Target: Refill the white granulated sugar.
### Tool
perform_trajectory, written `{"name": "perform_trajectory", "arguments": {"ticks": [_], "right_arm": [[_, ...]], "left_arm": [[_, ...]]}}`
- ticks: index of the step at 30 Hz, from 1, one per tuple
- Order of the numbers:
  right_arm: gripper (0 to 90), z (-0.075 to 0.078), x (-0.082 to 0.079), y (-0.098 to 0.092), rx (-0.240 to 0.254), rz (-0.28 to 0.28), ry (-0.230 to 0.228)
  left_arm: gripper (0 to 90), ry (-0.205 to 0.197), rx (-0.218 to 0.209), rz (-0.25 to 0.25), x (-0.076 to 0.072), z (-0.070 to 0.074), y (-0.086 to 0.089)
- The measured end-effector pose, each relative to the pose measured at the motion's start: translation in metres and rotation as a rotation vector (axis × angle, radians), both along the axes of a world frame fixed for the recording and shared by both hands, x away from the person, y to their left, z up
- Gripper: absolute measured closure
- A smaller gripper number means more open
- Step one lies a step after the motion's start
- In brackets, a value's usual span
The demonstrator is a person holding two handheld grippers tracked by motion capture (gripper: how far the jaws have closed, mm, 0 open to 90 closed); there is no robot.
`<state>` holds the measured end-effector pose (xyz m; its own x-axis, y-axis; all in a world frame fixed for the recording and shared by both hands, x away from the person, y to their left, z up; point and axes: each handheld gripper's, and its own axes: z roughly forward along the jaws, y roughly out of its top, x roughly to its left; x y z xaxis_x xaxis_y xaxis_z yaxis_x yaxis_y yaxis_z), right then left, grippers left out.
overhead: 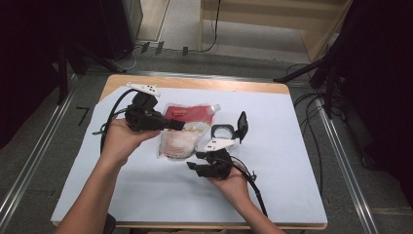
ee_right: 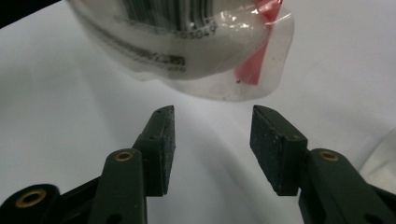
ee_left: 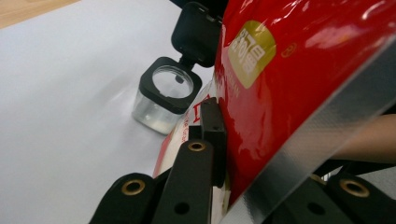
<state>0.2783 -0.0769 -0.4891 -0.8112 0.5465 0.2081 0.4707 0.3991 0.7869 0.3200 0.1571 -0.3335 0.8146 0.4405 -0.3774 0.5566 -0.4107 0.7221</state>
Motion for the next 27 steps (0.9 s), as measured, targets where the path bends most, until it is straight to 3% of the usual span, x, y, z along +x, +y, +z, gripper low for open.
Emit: {"name": "perform_trajectory", "arguments": {"ticks": [4, 8, 14, 16, 18, 19, 22, 23, 26, 27], "right_arm": [[50.4, -0.004, 0.002, 0.005, 0.0, -0.02, -0.021], [49.7, -0.008, 0.0, 0.011, -0.018, -0.038, -0.084], [50.1, -0.012, 0.002, 0.016, 0.01, -0.083, -0.144], [48.9, -0.009, 0.0, 0.016, 0.023, -0.112, -0.189], [55.6, -0.006, -0.006, 0.019, 0.026, -0.108, -0.268], [54.4, -0.004, -0.011, 0.023, -0.022, -0.115, -0.319], [52.9, -0.001, -0.017, 0.028, -0.035, -0.071, -0.328], [52.8, -0.001, -0.019, 0.028, -0.033, -0.068, -0.311], [53.0, 0.004, -0.021, 0.027, -0.005, -0.029, -0.255], [53.0, 0.005, -0.021, 0.026, 0.008, -0.019, -0.238]], "left_arm": [[90.0, 0.012, -0.011, -0.011, -0.001, 0.001, -0.003], [90.0, 0.04, -0.033, -0.011, -0.001, 0.001, -0.005], [90.0, 0.118, -0.077, 0.009, 0.002, -0.001, 0.0], [90.0, 0.136, -0.097, 0.025, 0.004, -0.004, 0.003], [89.7, 0.153, -0.113, 0.054, 0.007, -0.008, 0.004], [89.8, 0.149, -0.12, 0.051, 0.008, -0.008, 0.004], [90.0, 0.122, -0.098, 0.047, 0.006, -0.007, 0.0], [90.0, 0.111, -0.09, 0.048, 0.005, -0.006, -0.002], [88.7, 0.023, -0.067, 0.044, 0.002, -0.004, -0.007], [86.6, -0.023, -0.056, 0.034, 0.0, -0.004, -0.009]]}}
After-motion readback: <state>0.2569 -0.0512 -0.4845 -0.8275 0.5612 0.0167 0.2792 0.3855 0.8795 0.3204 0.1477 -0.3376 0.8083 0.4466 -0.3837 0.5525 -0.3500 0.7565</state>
